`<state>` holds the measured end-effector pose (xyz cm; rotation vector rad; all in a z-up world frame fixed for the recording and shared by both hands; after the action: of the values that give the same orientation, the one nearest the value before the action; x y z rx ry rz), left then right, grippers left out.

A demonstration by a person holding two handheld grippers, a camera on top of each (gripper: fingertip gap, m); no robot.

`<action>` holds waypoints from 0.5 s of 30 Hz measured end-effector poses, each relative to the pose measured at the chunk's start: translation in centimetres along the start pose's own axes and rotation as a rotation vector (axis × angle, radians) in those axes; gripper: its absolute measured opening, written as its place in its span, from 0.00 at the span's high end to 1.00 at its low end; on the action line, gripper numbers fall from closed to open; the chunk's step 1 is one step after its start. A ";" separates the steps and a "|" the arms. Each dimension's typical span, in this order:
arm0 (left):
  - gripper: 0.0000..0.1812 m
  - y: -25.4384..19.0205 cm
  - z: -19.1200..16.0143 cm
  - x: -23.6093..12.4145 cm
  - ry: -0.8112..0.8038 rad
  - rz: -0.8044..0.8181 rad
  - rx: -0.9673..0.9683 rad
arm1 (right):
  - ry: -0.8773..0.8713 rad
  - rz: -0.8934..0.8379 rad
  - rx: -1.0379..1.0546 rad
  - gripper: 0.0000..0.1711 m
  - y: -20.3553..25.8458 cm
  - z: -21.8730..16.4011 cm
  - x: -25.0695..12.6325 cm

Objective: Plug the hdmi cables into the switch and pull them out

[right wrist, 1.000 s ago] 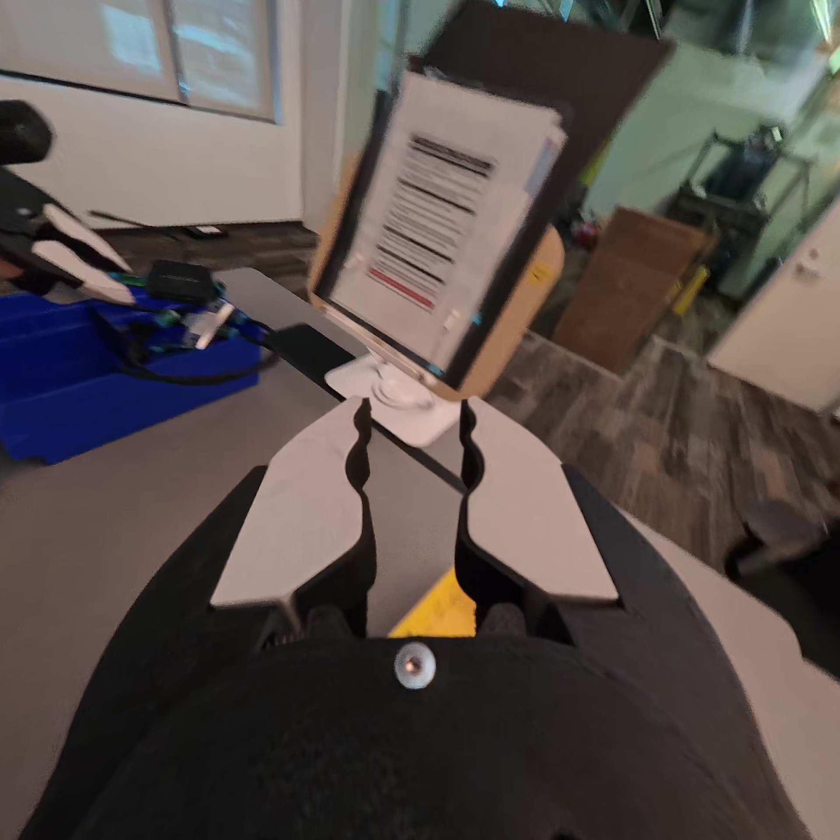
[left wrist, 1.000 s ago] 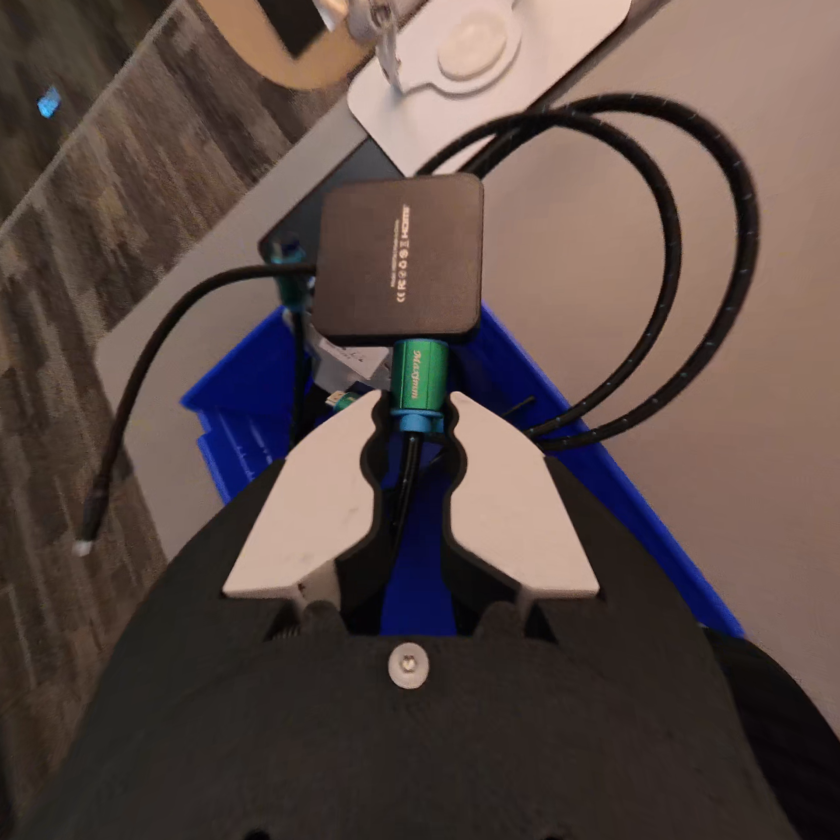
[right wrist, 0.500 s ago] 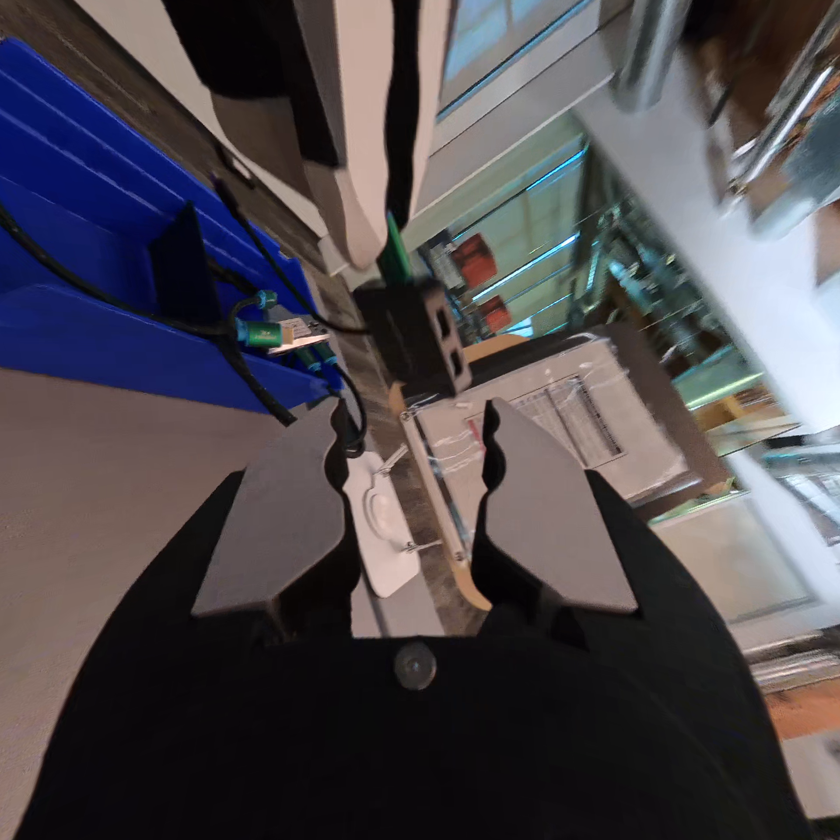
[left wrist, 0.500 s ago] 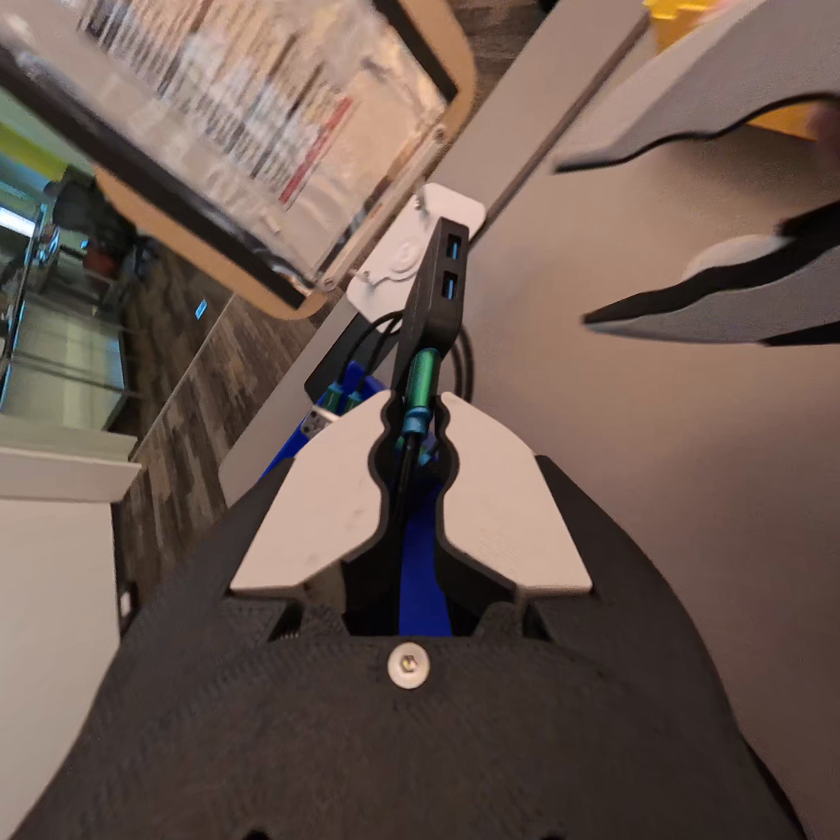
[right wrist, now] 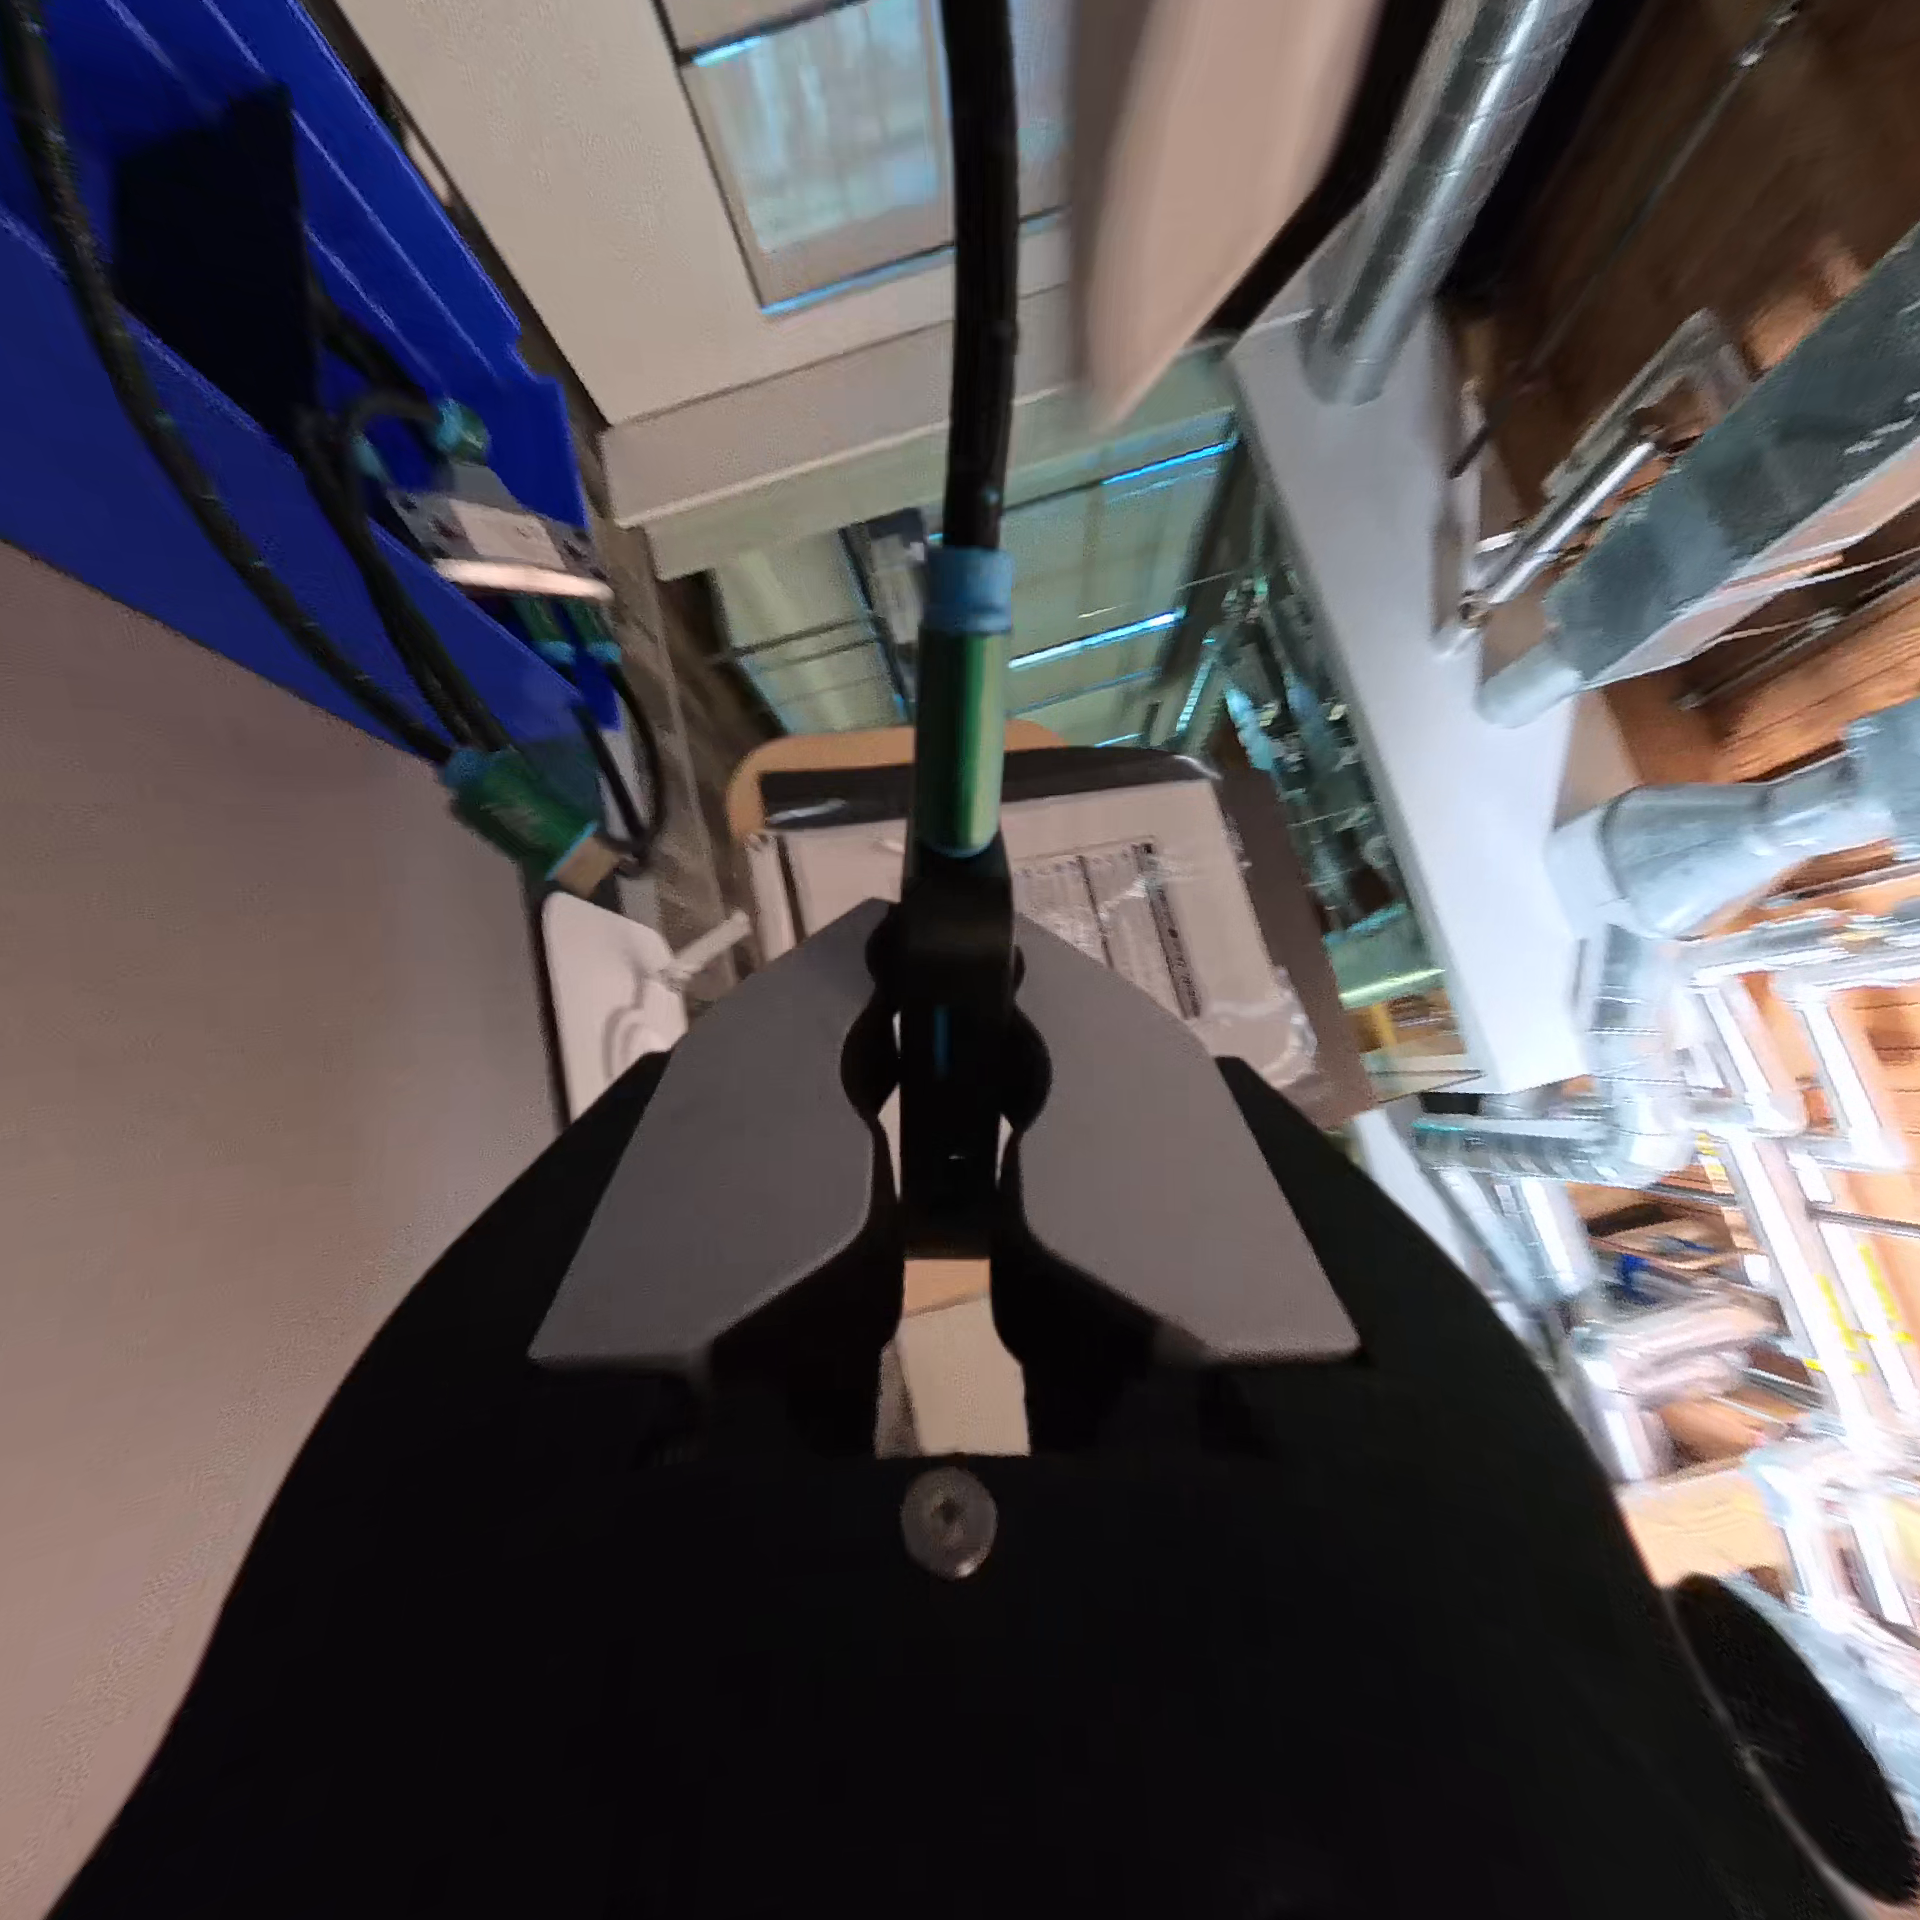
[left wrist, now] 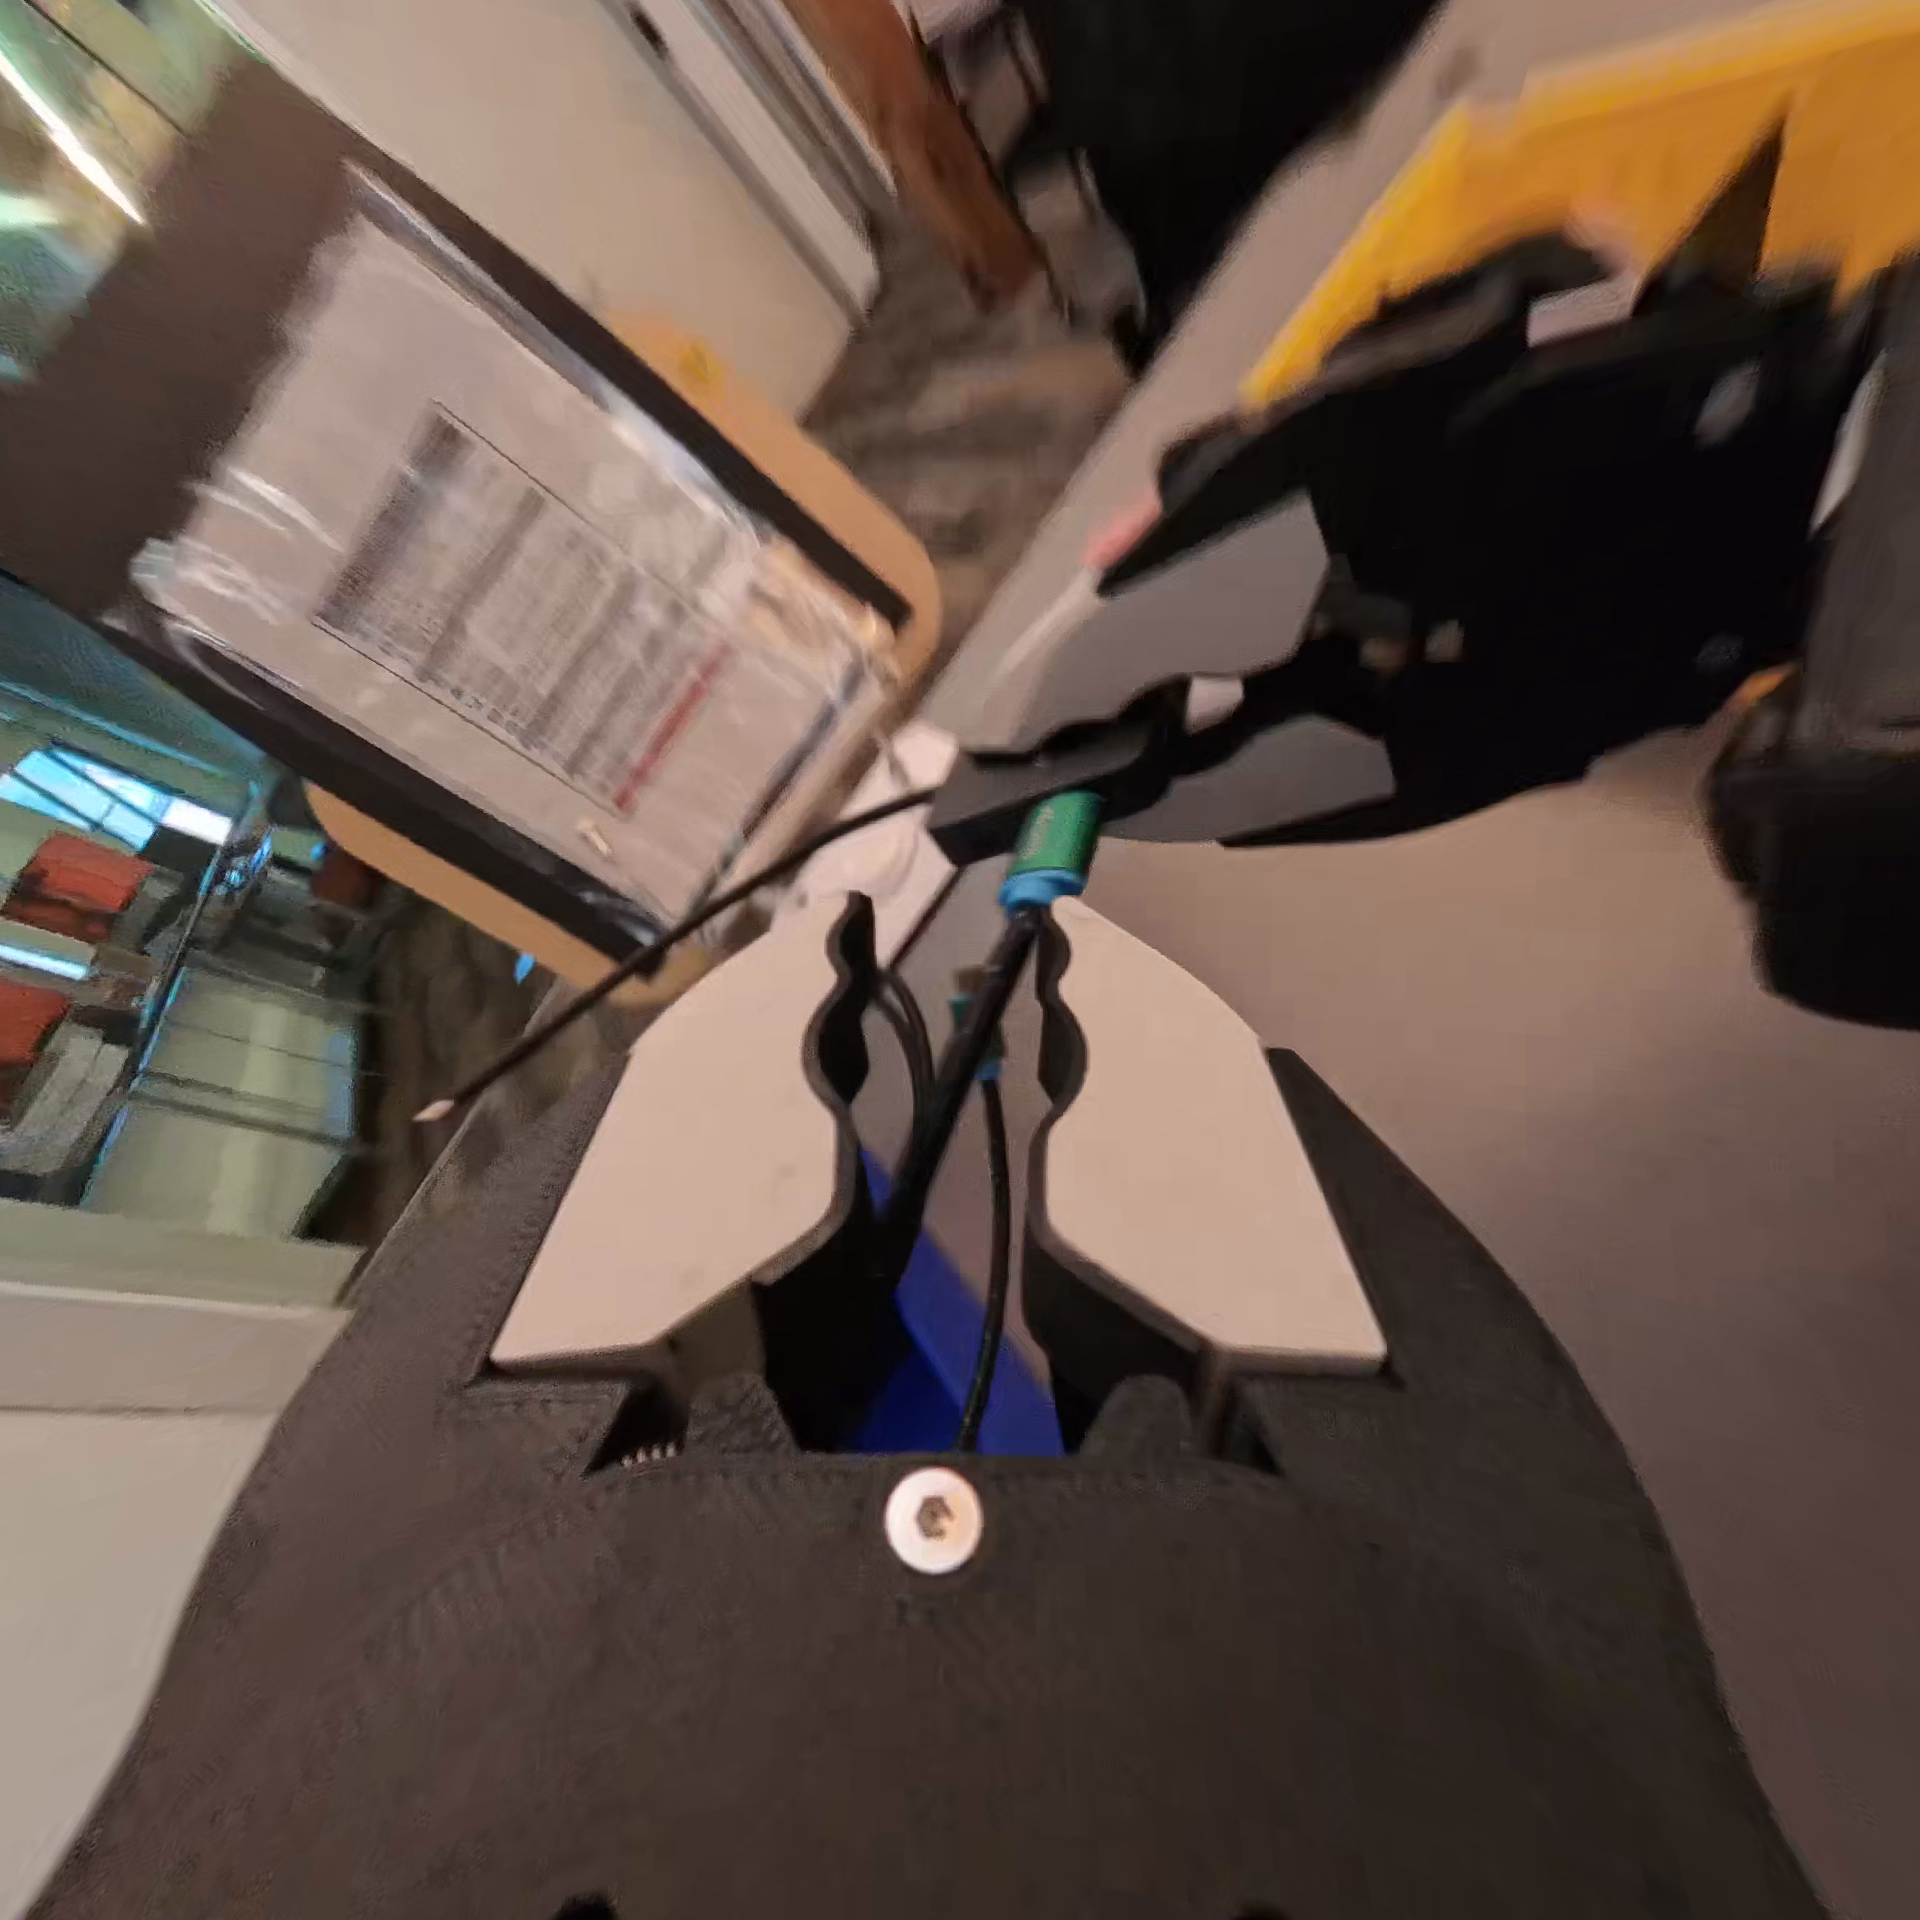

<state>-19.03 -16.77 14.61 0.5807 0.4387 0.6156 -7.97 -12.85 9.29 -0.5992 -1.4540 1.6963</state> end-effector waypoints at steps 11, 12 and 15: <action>0.70 4.7 -1.9 -2.3 -0.400 -0.629 -0.758 | -0.378 -0.170 -0.333 0.92 -0.3 3.0 -3.7; 0.71 4.4 -2.1 -1.5 -0.369 -0.731 -0.836 | -0.376 -0.216 -0.394 0.92 -0.4 3.6 -3.8; 0.74 2.4 -2.7 0.6 -0.242 -0.920 -0.920 | -0.346 -0.311 -0.531 0.92 -0.6 4.2 -4.0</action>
<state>-21.00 -13.79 13.91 -0.4364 0.1205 -0.1755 -8.82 -18.52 10.20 -0.3304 -2.1515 1.2067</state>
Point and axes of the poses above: each gripper's, where its closed fingertips meet, x out along the fingers, z out of its top, y = z × x across the jaws, the point moved 6 cm from there along -x, back along the fingers, and after that the axes turned 9 degrees about -y, right-handed, at the moved point
